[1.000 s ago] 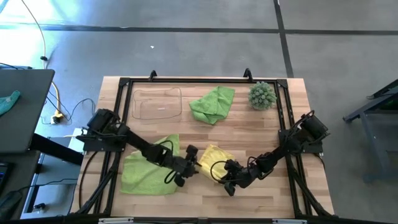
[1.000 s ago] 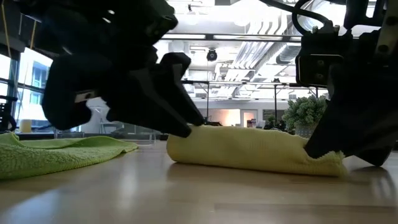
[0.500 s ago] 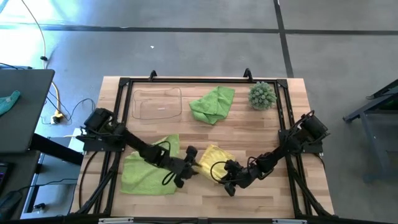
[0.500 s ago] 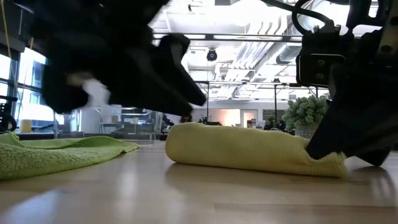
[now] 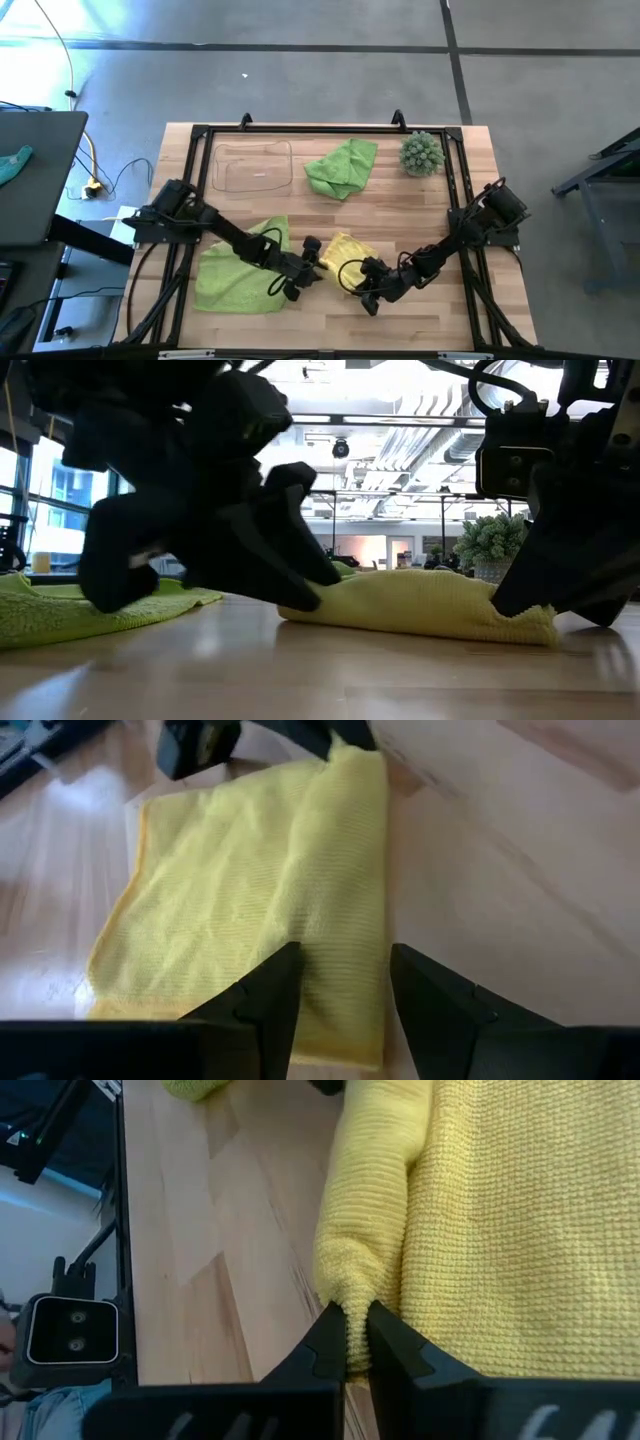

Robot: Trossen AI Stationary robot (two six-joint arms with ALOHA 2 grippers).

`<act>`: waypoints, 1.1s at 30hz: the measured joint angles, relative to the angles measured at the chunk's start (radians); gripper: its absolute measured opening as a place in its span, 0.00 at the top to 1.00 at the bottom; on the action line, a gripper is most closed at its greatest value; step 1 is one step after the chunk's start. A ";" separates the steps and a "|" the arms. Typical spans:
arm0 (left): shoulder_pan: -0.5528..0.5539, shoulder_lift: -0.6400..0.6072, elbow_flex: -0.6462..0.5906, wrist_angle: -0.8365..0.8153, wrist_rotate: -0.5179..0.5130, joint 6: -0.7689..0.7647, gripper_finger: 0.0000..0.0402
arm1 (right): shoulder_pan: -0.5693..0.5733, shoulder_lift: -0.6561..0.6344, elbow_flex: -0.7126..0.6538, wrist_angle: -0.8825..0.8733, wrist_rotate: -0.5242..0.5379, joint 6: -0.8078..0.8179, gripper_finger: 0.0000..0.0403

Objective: Roll microfiber towels into tight, uniform cylinder then place into a basket
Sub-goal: Roll the yellow towel

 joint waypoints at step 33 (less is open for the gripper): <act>0.079 0.093 0.076 -0.059 0.407 -0.945 0.86 | 0.097 -0.200 0.043 -0.178 0.163 -0.696 0.68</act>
